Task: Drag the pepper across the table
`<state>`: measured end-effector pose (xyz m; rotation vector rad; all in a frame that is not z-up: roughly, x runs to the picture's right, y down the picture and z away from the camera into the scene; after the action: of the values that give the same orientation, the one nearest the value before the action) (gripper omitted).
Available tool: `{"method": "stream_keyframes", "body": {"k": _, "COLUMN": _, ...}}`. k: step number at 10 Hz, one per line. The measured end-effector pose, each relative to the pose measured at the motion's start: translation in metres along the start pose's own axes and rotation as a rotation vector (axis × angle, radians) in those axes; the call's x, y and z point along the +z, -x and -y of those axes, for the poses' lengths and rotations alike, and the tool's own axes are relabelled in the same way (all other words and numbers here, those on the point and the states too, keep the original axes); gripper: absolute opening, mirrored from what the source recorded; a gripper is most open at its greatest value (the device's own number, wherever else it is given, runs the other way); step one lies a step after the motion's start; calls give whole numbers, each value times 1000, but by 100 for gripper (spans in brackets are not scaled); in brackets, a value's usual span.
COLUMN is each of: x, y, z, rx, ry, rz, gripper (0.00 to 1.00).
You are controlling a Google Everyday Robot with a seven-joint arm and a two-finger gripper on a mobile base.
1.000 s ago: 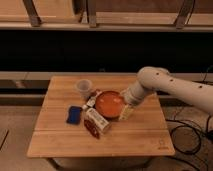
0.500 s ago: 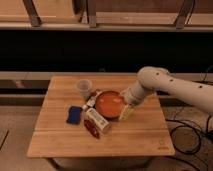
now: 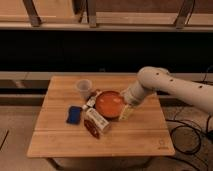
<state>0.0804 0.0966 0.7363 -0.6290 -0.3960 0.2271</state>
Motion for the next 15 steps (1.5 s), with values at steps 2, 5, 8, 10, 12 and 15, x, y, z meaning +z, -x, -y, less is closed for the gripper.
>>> {"method": "stream_keyframes", "body": {"k": 2, "x": 0, "y": 0, "z": 0, "rx": 0, "ry": 0, "rz": 0, "gripper": 80}}
{"method": "stream_keyframes", "body": {"k": 5, "x": 0, "y": 0, "z": 0, "rx": 0, "ry": 0, "rz": 0, "gripper": 80}}
{"method": "stream_keyframes", "body": {"k": 8, "x": 3, "y": -7, "z": -6, "rx": 3, "ry": 13, "rz": -65, "gripper": 80}}
{"method": "stream_keyframes", "body": {"k": 10, "x": 8, "y": -17, "z": -25, "rx": -2, "ry": 45, "rz": -200, "gripper": 80}}
{"method": "stream_keyframes", "body": {"k": 12, "x": 6, "y": -23, "z": -59, "rx": -5, "ry": 82, "rz": -372, "gripper": 80}}
{"method": "stream_keyframes", "body": {"k": 15, "x": 15, "y": 24, "z": -71, "rx": 49, "ry": 56, "rz": -362, "gripper": 80}}
